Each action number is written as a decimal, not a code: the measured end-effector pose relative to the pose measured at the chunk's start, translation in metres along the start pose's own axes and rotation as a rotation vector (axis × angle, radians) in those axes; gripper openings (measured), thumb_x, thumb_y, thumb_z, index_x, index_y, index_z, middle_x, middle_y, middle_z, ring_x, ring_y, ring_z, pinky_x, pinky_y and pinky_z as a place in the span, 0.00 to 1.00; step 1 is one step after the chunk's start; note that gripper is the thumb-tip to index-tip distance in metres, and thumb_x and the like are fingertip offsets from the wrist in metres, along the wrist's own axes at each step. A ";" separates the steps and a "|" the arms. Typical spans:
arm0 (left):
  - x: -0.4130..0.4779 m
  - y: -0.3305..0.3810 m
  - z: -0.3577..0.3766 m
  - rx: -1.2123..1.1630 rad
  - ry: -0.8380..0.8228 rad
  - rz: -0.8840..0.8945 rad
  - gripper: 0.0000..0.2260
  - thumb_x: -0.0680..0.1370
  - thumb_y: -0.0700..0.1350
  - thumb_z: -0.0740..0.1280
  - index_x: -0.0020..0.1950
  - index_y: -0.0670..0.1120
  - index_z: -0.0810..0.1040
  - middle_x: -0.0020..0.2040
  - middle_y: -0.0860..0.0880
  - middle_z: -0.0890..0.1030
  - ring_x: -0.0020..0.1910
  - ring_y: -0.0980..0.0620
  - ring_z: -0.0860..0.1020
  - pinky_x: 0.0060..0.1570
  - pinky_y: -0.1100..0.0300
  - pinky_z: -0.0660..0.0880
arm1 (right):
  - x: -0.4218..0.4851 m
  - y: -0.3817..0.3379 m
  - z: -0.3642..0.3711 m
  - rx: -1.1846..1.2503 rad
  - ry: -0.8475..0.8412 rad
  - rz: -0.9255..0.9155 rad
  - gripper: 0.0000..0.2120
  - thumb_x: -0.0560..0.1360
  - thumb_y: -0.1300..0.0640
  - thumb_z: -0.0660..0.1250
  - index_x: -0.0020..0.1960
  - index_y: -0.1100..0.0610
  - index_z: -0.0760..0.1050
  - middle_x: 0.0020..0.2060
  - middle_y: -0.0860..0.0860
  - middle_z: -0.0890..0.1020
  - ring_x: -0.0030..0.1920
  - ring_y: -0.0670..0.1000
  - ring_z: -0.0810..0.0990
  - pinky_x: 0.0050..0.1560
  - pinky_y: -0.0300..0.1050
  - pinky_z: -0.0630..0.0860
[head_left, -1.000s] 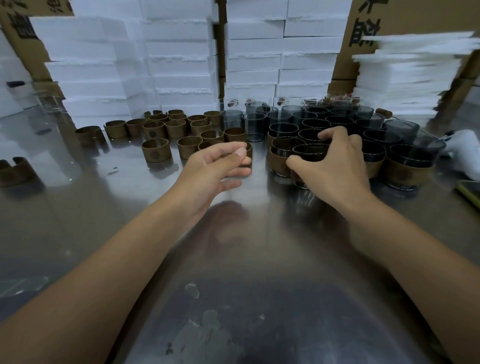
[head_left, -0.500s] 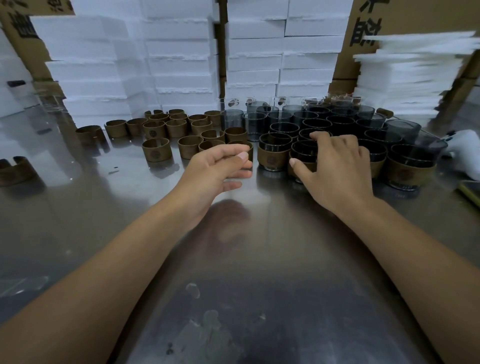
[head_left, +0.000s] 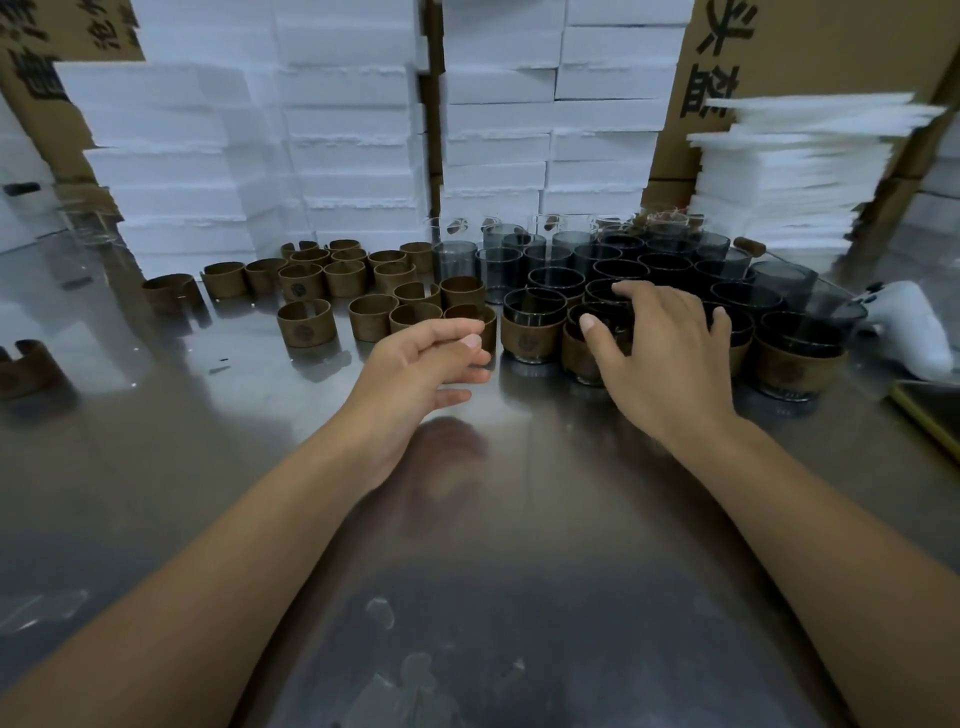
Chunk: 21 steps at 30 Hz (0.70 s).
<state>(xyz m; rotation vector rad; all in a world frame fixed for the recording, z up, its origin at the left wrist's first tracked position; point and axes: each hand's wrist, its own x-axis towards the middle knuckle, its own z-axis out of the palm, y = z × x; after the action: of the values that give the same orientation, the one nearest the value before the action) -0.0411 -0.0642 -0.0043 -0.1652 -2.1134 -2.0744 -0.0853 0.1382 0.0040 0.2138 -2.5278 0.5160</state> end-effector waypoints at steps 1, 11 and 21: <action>0.000 0.000 0.000 -0.008 0.006 -0.004 0.08 0.79 0.45 0.65 0.56 0.53 0.79 0.43 0.55 0.85 0.47 0.57 0.83 0.45 0.64 0.77 | 0.002 0.000 -0.002 0.031 0.034 0.004 0.21 0.80 0.46 0.58 0.69 0.54 0.68 0.66 0.53 0.74 0.70 0.54 0.65 0.72 0.60 0.52; 0.007 -0.008 -0.003 -0.057 0.083 0.005 0.07 0.78 0.43 0.65 0.53 0.50 0.81 0.41 0.52 0.84 0.45 0.53 0.83 0.46 0.61 0.78 | 0.090 0.033 -0.019 0.047 -0.161 0.165 0.17 0.79 0.57 0.59 0.67 0.50 0.72 0.62 0.56 0.77 0.61 0.60 0.74 0.62 0.60 0.70; 0.013 -0.016 -0.002 -0.099 0.094 -0.001 0.07 0.77 0.39 0.65 0.52 0.47 0.80 0.38 0.50 0.83 0.41 0.54 0.82 0.41 0.64 0.78 | 0.130 0.052 -0.005 -0.208 -0.476 0.061 0.14 0.77 0.61 0.63 0.53 0.42 0.77 0.61 0.52 0.78 0.56 0.58 0.75 0.57 0.56 0.73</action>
<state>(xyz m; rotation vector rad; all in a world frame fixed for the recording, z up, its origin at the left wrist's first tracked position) -0.0567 -0.0676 -0.0169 -0.0780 -1.9597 -2.1438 -0.2054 0.1824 0.0619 0.2006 -3.0359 0.2382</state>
